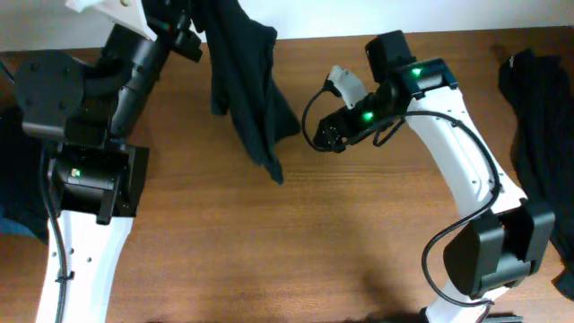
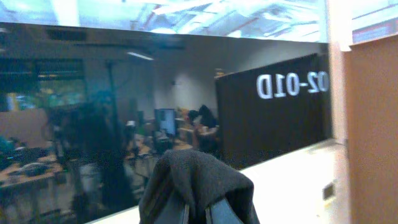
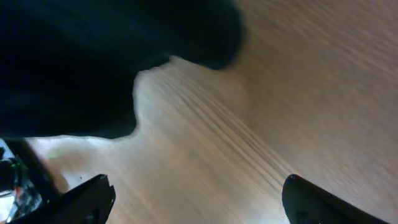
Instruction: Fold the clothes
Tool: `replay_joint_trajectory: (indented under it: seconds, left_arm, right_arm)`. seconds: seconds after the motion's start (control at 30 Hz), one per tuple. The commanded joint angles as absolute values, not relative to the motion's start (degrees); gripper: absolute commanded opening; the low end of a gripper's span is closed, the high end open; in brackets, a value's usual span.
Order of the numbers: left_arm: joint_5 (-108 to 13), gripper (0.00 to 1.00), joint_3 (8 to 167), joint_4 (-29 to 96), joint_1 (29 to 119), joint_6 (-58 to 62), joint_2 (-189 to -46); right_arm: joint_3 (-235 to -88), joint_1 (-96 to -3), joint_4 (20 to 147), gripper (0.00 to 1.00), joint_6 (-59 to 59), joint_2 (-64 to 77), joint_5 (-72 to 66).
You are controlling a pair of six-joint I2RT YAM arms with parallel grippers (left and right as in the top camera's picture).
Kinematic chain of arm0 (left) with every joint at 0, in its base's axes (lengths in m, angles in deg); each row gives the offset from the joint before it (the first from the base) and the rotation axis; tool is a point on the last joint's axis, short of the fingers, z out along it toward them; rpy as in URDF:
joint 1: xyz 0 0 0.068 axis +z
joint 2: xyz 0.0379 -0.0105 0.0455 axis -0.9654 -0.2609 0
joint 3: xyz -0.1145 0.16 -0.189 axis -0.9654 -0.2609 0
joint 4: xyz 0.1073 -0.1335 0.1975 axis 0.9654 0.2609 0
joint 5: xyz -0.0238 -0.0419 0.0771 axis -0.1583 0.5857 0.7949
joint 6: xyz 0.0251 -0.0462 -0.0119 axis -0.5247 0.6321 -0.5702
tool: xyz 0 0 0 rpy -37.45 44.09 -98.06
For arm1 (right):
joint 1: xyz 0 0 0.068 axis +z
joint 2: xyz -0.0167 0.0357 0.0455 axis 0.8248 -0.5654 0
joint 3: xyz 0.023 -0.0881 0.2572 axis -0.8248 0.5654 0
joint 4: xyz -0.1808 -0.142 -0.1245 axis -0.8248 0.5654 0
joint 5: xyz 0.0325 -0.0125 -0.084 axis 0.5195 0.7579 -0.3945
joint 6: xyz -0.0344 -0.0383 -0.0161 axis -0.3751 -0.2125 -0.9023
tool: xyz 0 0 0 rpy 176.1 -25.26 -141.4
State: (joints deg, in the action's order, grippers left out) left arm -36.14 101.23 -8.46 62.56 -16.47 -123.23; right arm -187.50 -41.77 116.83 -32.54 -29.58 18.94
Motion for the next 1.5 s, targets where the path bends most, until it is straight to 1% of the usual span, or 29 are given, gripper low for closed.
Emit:
replay_joint_trajectory:
  seconds: [0.0,0.1,0.17,0.23,0.3,0.37,0.43,0.57,0.73,0.93,1.07,1.17,1.23,1.3,1.47]
  left_arm:
    - [-32.1,0.0,102.7,-9.9,62.9,-18.0,-122.8]
    - [-31.0,0.0,102.7,-11.3,62.9,-20.4,-122.9]
    - [-26.0,0.0,102.7,-11.5,62.9,-22.6,-123.0]
    - [-24.2,0.0,102.7,-11.4,62.9,-23.4,-123.3]
    - [-24.2,0.0,102.7,-11.2,62.9,-23.7,-123.6]
    - [-24.2,0.0,102.7,-11.2,62.9,-23.6,-123.7]
    - [-24.2,0.0,102.7,-11.3,62.9,-23.6,-123.7]
    - [-24.1,0.0,102.7,-11.5,62.9,-23.6,-123.8]
    - [-24.2,0.0,102.7,-12.9,62.9,-23.6,-123.8]
    - [-24.2,0.0,102.9,-14.0,62.9,-23.6,-123.8]
    - [-24.2,0.0,102.9,-13.9,62.9,-23.6,-123.8]
    - [-24.2,0.0,102.9,-13.9,62.9,-23.6,-123.8]
    - [-24.2,0.0,102.9,-13.9,62.9,-23.6,-123.8]
    - [-24.2,0.0,102.9,-13.9,62.9,-23.6,-123.8]
    - [-24.2,0.0,102.9,-13.9,62.9,-23.6,-123.8]
  right_arm:
    - [-187.4,-38.7,115.0,0.87,-32.7,-29.6,21.9]
    - [-187.4,-36.2,114.1,0.86,-32.7,-29.6,21.4]
    - [-187.4,-34.7,113.8,0.86,-32.7,-29.6,21.4]
    - [-187.4,-32.9,113.6,0.86,-32.7,-29.6,21.4]
    - [-187.4,-31.3,113.2,0.84,-32.7,-29.6,21.5]
    - [-187.4,-29.0,112.6,0.79,-32.7,-29.6,21.4]
    - [-187.4,-26.9,112.1,0.77,-32.7,-29.6,21.4]
    - [-187.4,-23.5,109.4,0.74,-32.7,-29.6,20.8]
    - [-186.0,-19.9,105.2,0.74,-31.3,-29.6,15.0]
    - [-180.5,-18.9,97.0,0.74,-29.5,-29.6,9.2]
    - [-178.5,-18.9,95.9,0.74,-29.5,-29.6,6.0]
    - [-178.0,-18.9,95.2,0.68,-29.4,-29.6,5.7]
    - [-178.0,-18.9,94.6,0.68,-28.5,-29.6,5.8]
    - [-178.0,-18.8,94.4,0.74,-27.1,-29.6,5.8]
    - [-178.0,-18.8,94.9,0.8,-27.1,-29.6,9.8]
